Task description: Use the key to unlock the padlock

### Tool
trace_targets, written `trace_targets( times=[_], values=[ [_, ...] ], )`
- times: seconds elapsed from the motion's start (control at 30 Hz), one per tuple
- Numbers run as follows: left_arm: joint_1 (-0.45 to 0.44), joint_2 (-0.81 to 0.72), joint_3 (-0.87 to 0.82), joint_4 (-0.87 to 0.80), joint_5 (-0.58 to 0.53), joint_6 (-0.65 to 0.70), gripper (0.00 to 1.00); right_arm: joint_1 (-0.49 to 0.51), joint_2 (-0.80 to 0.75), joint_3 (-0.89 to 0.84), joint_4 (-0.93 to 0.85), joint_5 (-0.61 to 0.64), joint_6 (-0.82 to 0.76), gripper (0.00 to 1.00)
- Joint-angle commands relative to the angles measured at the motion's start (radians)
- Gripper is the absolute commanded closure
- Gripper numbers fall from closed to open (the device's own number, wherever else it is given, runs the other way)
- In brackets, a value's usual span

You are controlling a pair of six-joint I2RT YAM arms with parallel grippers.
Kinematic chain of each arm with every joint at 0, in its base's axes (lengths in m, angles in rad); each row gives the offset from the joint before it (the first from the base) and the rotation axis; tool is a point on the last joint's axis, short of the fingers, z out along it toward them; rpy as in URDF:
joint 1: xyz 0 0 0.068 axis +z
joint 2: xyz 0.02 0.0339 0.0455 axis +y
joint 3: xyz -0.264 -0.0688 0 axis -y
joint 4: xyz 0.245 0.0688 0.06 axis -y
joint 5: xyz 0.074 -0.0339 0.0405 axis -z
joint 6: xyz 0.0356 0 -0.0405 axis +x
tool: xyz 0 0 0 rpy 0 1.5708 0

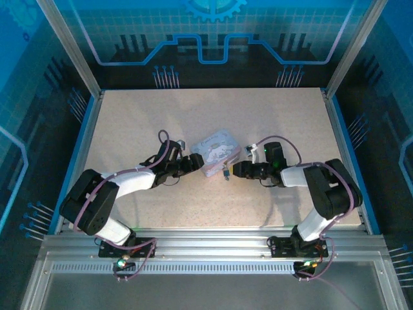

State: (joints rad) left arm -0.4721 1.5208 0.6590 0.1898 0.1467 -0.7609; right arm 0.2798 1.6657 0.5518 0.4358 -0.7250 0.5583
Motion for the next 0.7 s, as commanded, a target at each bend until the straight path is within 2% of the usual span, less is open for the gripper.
trace_targets(
  times=[0.0, 0.2, 0.67],
  values=[
    [0.001, -0.015, -0.020, -0.098, -0.021, -0.002, 0.24, -0.015, 0.047, 0.028, 0.067, -0.043, 0.029, 0.59],
    [0.001, -0.029, -0.022, -0.104, -0.027, -0.002, 0.24, -0.013, 0.111, 0.070, 0.061, -0.053, 0.070, 0.64],
    [0.002, -0.035, -0.022, -0.106, -0.031, -0.002, 0.24, 0.005, 0.153, 0.087, 0.068, -0.039, 0.068, 0.70]
  ],
)
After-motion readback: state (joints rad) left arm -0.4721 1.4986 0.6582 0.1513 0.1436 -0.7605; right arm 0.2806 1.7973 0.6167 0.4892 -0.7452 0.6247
